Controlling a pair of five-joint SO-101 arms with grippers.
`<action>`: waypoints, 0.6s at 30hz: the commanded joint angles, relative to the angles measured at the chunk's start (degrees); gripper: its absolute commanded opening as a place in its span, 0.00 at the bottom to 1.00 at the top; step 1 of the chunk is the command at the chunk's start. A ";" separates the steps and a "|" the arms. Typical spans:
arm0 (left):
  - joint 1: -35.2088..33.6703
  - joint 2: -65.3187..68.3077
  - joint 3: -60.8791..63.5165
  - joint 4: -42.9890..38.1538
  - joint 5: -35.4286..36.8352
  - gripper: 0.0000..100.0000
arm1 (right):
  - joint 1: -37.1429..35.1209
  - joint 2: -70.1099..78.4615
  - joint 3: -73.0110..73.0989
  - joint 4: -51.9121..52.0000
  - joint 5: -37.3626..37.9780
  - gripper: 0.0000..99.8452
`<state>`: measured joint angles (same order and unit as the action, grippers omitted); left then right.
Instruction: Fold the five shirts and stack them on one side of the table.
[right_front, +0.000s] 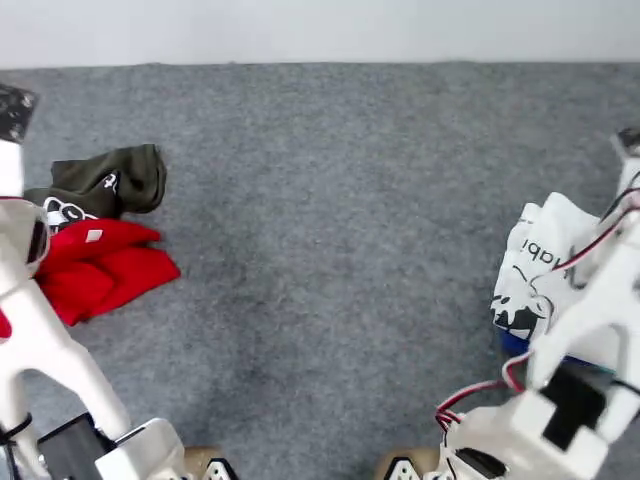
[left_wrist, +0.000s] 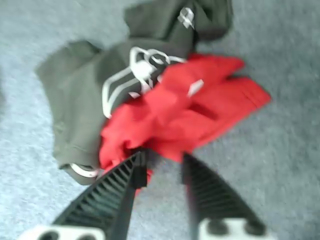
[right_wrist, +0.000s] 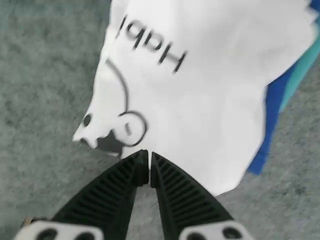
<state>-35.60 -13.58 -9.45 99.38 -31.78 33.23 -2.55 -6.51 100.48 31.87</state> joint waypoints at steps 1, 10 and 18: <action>-1.23 -1.32 0.48 0.18 -1.05 0.20 | -1.45 -9.54 12.13 2.33 0.26 0.01; -10.37 9.58 1.27 -11.96 -13.71 0.23 | -6.81 -24.04 31.91 2.24 0.18 0.01; -10.46 19.69 1.36 -18.20 -15.30 0.22 | -8.22 -25.98 33.14 2.24 0.18 0.01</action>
<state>-46.42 4.79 -7.69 83.56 -46.29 25.58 -26.46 27.08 100.48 31.78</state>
